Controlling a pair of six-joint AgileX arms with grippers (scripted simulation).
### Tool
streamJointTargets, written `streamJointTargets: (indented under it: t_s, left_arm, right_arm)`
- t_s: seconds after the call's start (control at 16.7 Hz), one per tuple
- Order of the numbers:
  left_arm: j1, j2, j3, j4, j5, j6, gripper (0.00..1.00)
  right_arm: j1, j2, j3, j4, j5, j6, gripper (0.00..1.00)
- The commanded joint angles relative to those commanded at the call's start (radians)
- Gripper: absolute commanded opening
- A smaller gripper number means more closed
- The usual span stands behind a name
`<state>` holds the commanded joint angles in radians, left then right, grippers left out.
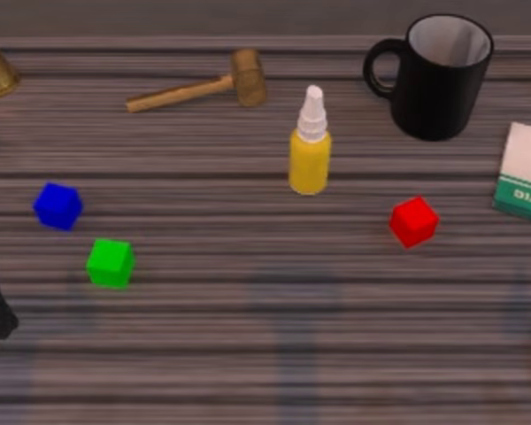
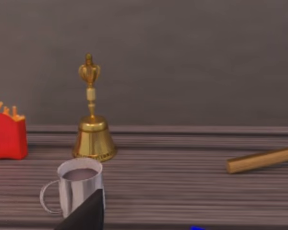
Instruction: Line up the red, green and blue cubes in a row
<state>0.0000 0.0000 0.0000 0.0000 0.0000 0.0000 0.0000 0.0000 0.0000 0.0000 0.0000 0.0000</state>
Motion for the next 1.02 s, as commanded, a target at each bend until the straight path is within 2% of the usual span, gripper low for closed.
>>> streamJointTargets:
  t_s: [0.24, 0.48, 0.72, 1.02]
  left_arm:
    - [0.000, 0.000, 0.000, 0.000, 0.000, 0.000, 1.00]
    - [0.000, 0.000, 0.000, 0.000, 0.000, 0.000, 1.00]
    - [0.000, 0.000, 0.000, 0.000, 0.000, 0.000, 1.00]
    - [0.000, 0.000, 0.000, 0.000, 0.000, 0.000, 1.00]
  right_arm:
    - [0.009, 0.030, 0.030, -0.022, -0.002, -0.002, 1.00]
    - [0.053, 0.218, 0.214, -0.146, -0.006, -0.011, 1.00]
    - [0.113, 0.572, 0.522, -0.344, -0.003, -0.025, 1.00]
    - [0.202, 1.158, 0.970, -0.642, 0.001, -0.048, 1.00]
